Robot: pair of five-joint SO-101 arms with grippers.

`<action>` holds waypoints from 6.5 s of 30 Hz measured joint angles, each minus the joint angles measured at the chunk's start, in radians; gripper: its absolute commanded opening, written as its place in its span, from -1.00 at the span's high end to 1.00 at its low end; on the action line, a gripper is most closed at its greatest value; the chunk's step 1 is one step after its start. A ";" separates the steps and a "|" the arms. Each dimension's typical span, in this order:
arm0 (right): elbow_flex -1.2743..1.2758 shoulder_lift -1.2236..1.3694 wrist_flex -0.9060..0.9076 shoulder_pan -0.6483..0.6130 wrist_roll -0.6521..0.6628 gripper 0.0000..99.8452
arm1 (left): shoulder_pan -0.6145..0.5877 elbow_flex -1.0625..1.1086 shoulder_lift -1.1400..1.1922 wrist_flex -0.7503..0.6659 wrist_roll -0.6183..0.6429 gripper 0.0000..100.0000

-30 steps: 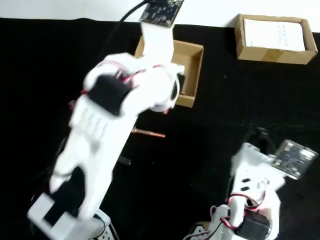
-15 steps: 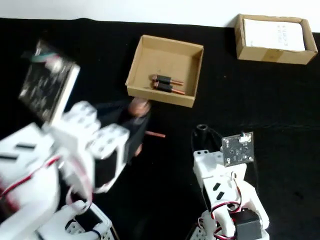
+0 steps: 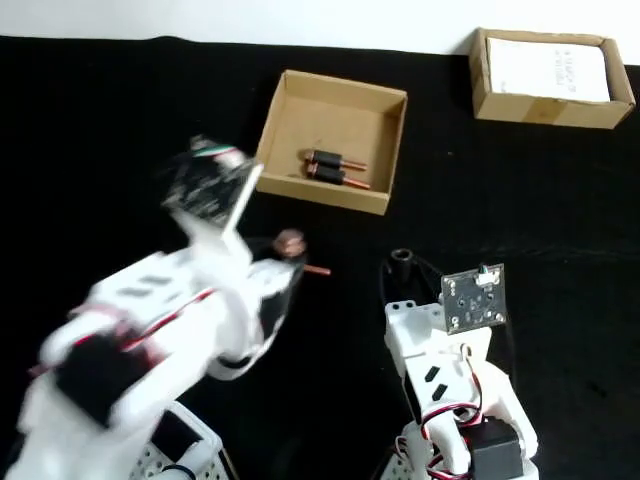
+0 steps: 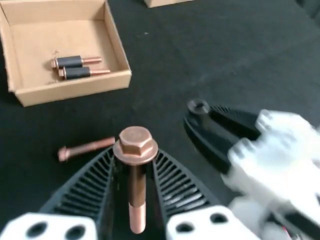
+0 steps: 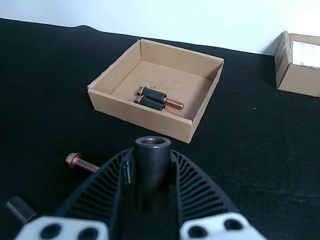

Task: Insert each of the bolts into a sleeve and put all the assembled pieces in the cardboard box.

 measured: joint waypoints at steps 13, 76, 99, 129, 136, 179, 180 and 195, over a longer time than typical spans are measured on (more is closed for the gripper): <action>0.008 0.000 -0.060 0.000 0.000 0.99 | -0.014 0.468 -0.014 -1.002 0.002 0.98; 0.141 0.003 -0.402 0.005 0.058 0.99 | 0.149 0.264 0.239 -0.571 0.095 0.43; -0.299 0.793 -0.697 0.149 -0.006 0.99 | -0.265 0.723 -0.758 -0.255 0.092 0.96; -1.261 2.234 -0.713 -0.052 0.947 0.89 | -0.816 1.243 -0.815 -0.368 0.092 0.96; -1.303 2.225 -0.414 -0.055 0.878 0.72 | -0.816 1.243 -0.815 -0.367 0.092 0.96; -1.091 2.022 0.129 -0.694 -0.100 0.72 | -1.243 1.243 -0.815 -0.361 0.092 0.96; -1.091 2.024 0.124 -0.700 -0.100 0.72 | -1.243 1.243 -0.815 -0.361 0.092 0.96; -1.198 2.214 0.094 -0.620 -0.097 0.99 | -1.243 1.243 -0.815 -0.361 0.092 0.96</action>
